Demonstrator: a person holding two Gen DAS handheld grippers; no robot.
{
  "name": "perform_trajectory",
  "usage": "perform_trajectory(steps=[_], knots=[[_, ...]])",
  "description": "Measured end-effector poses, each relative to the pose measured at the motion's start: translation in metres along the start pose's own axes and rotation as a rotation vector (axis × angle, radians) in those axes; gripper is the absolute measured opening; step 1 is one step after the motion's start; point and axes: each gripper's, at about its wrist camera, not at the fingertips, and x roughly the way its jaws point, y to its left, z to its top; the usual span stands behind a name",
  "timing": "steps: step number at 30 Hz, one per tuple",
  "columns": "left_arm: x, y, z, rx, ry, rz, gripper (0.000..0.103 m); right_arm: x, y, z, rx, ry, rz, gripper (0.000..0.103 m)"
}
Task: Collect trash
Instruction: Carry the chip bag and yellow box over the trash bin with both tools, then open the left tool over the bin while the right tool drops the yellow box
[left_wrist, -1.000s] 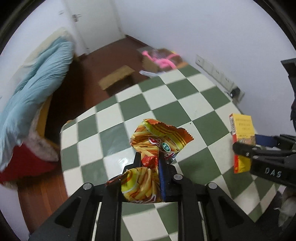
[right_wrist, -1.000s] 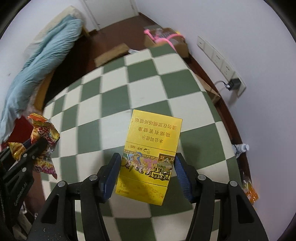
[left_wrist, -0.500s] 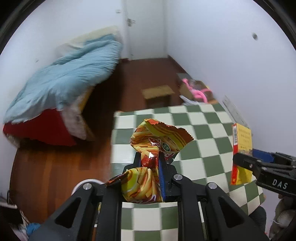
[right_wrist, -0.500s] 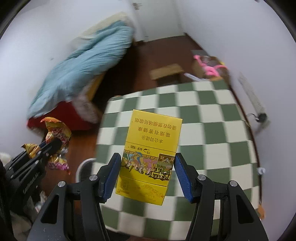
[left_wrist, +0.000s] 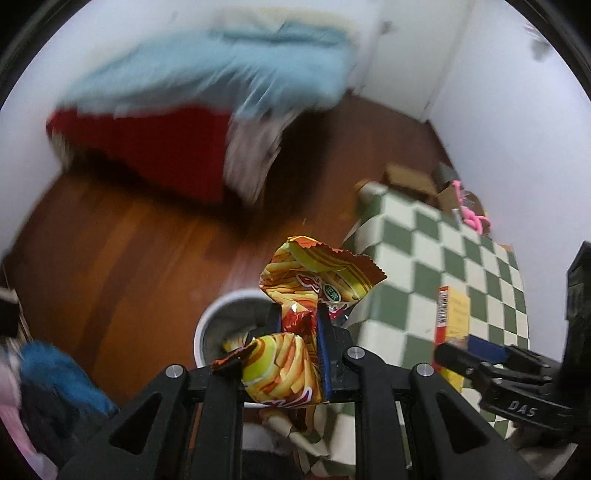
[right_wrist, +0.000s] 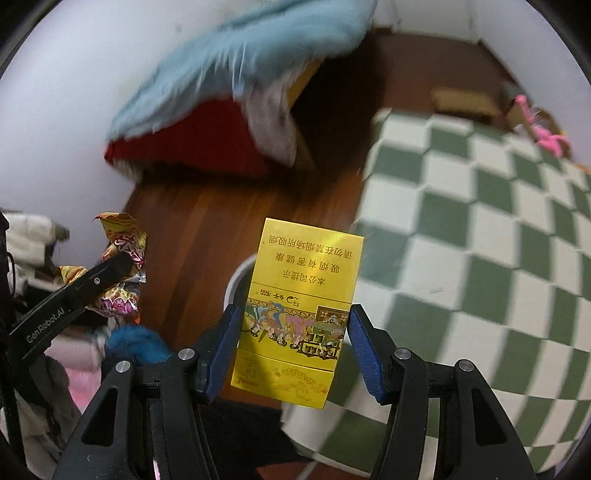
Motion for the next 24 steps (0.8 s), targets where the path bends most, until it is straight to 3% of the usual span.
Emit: perform_trajectory(steps=[5, 14, 15, 17, 19, 21, 24], knots=[[0.079, 0.063, -0.014, -0.121, 0.169, -0.07, 0.014, 0.097, 0.026, 0.013, -0.042, 0.143, -0.043, 0.061], [0.188, 0.115, -0.047, -0.22, 0.357, -0.042, 0.02, 0.233, 0.041, 0.026, -0.102, 0.308, -0.155, 0.061], [0.196, 0.119, -0.05, -0.228, 0.374, -0.034, 0.026, 0.246, 0.041, 0.025, -0.108, 0.33, -0.159, 0.061], [0.2, 0.123, -0.051, -0.229, 0.383, -0.016, 0.05, 0.26, 0.042, 0.022, -0.115, 0.355, -0.166, 0.061], [0.198, 0.129, -0.053, -0.237, 0.38, 0.005, 0.086, 0.268, 0.04, 0.022, -0.118, 0.374, -0.17, 0.062], [0.194, 0.132, -0.051, -0.236, 0.377, 0.027, 0.091, 0.271, 0.04, 0.019, -0.117, 0.388, -0.179, 0.062], [0.185, 0.135, -0.052, -0.232, 0.358, 0.07, 0.094, 0.264, 0.043, 0.02, -0.126, 0.385, -0.168, 0.079]])
